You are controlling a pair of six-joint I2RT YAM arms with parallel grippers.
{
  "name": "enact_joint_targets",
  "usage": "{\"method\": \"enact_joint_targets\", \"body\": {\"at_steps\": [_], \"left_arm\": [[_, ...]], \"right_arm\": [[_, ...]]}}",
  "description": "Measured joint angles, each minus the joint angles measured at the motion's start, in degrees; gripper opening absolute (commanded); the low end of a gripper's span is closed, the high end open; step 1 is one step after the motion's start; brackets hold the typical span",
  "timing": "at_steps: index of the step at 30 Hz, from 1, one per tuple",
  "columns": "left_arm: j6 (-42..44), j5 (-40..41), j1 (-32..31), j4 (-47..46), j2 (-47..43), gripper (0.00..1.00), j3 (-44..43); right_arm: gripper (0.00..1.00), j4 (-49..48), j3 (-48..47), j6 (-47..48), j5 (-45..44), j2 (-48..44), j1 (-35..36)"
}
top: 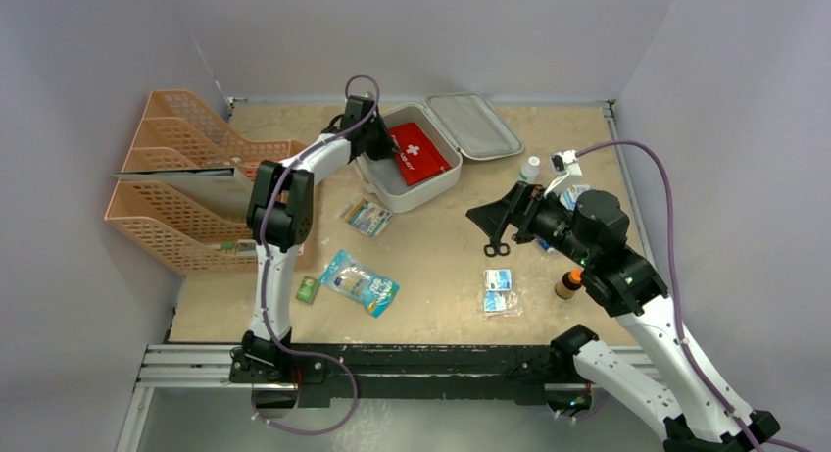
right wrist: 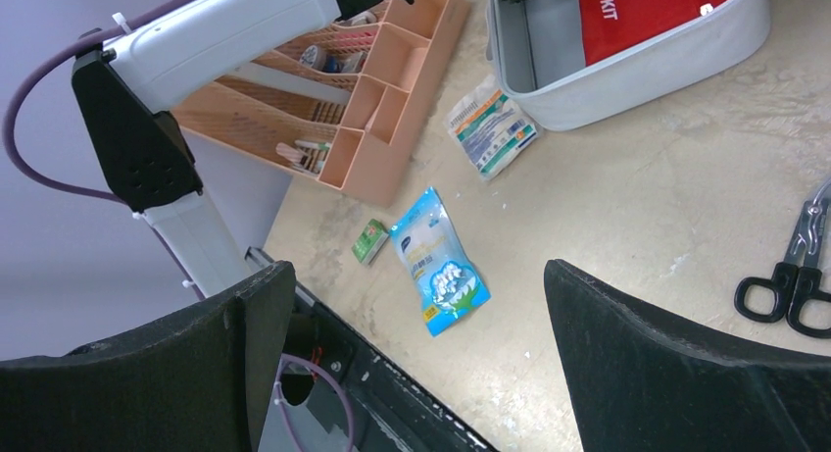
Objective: Organize the medicine kit
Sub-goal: Place the medicine pouch inside the medicine box.
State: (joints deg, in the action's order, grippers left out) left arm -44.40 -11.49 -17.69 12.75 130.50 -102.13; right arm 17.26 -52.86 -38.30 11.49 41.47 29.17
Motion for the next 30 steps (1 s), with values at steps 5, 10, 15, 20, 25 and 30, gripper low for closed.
{"method": "enact_joint_targets", "body": {"at_steps": [5,10,15,20,25,30], "left_arm": [[0.0,0.0,0.0,-0.8,0.8,0.05,0.0],[0.1,0.0,0.0,-1.1,1.1,0.15,0.0],[0.6,0.0,0.0,-0.9,1.9,0.26,-1.0],[1.0,0.3,0.0,-0.4,1.9,0.31,-1.2],[2.0,1.0,0.0,0.7,1.9,0.32,-2.0],[4.2,3.7,-0.2,3.3,1.2,0.38,-3.4]], "right_arm": [[0.99,0.0,-0.3,0.0,0.0,-0.3,0.0],[0.99,0.1,-0.3,0.0,0.0,-0.3,0.0],[0.99,0.1,-0.3,0.1,0.0,-0.3,0.0],[0.99,0.5,-0.3,0.4,0.0,-0.3,0.0],[0.99,0.5,-0.3,0.8,0.0,-0.3,0.0],[0.99,0.6,-0.7,1.3,0.0,-0.3,0.0]]}}
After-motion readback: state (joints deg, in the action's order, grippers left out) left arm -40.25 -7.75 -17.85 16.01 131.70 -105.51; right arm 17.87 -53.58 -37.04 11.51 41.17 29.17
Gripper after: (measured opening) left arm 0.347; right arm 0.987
